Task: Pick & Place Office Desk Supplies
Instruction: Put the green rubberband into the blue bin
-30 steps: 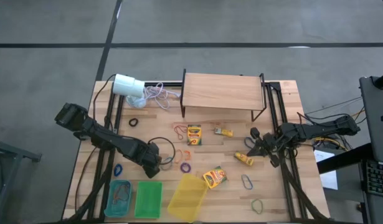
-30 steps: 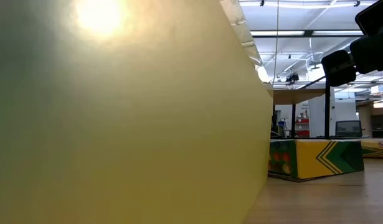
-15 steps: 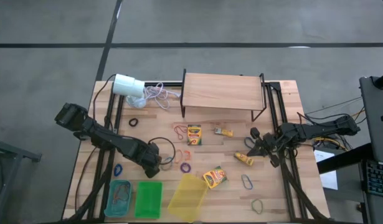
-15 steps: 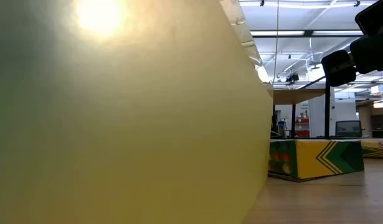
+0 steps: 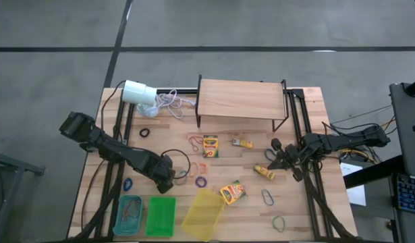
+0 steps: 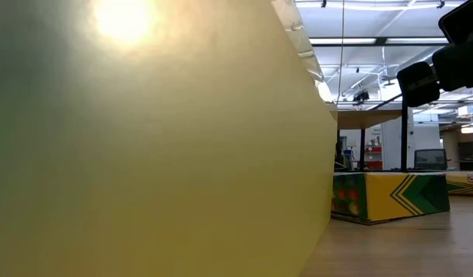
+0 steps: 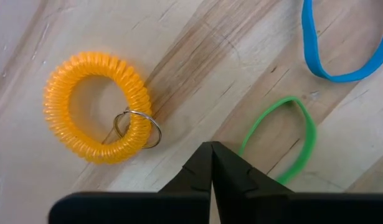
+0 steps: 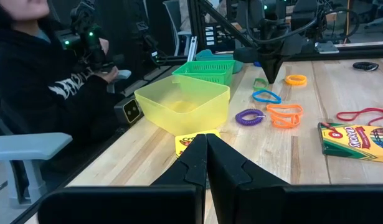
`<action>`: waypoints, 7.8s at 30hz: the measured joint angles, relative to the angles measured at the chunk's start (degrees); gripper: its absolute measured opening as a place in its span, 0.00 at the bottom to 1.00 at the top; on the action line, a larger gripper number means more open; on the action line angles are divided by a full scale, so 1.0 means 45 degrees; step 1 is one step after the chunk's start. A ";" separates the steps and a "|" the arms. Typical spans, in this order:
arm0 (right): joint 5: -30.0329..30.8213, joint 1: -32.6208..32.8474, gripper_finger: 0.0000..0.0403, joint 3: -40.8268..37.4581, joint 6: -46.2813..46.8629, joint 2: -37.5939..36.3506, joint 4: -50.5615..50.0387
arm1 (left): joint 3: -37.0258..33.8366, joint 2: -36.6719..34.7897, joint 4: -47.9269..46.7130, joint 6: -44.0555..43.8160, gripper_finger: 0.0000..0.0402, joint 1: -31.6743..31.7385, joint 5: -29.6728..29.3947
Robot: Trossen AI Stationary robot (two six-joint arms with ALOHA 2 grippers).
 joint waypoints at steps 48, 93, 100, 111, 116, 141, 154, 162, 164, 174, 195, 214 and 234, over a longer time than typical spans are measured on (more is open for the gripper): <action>0.0000 -0.0005 0.02 -0.0005 0.0005 -0.0010 0.0010 | 0.1556 -0.0496 0.0178 0.2918 0.11 0.0078 -0.1850; -0.0003 -0.0005 0.02 0.0000 0.0005 -0.0013 0.0005 | -0.0418 -0.0199 0.1908 0.1232 0.50 -0.0685 -0.1098; -0.0005 -0.0005 0.02 0.0000 0.0005 -0.0015 0.0005 | -0.0492 -0.0214 0.1939 0.1227 0.44 -0.0680 -0.1133; -0.0003 -0.0004 0.02 0.0000 0.0005 -0.0015 0.0005 | -0.0515 -0.0199 0.1800 0.1222 0.24 -0.0675 -0.1495; -0.0005 0.0000 0.02 0.0000 0.0005 -0.0015 0.0005 | -0.0515 -0.0194 0.1869 0.1222 0.14 -0.0685 -0.1619; -0.0005 -0.0004 0.02 0.0000 0.0004 -0.0016 0.0005 | -0.0335 -0.0165 0.1746 0.1115 0.01 -0.0685 -0.1831; -0.0004 -0.0004 0.02 -0.0004 0.0001 -0.0019 0.0005 | -0.0446 -0.0165 0.2064 0.0968 0.16 -0.0931 -0.1703; -0.0005 -0.0004 0.02 0.0000 0.0005 -0.0019 0.0003 | -0.0452 -0.0165 0.2314 0.1111 0.31 -0.0947 -0.1511; -0.0005 0.0000 0.02 0.0000 0.0005 -0.0019 0.0005 | -0.0452 -0.0165 0.2343 0.1138 0.34 -0.0952 -0.1478; -0.0004 -0.0005 0.02 0.0000 0.0005 -0.0019 0.0001 | -0.0447 -0.0165 0.2383 0.1043 0.33 -0.1070 -0.1424; 0.0000 -0.0005 0.02 0.0000 0.0005 -0.0019 0.0005 | -0.0370 0.0088 0.2473 0.1010 0.29 -0.1381 -0.1239; -0.0005 -0.0005 0.02 0.0000 0.0005 -0.0019 0.0005 | -0.0379 0.0207 0.2536 0.0926 0.01 -0.1399 -0.1334; -0.0004 -0.0005 0.02 0.0000 0.0005 -0.0015 0.0000 | 0.1353 0.0132 -0.0050 0.2014 0.01 -0.1375 -0.1654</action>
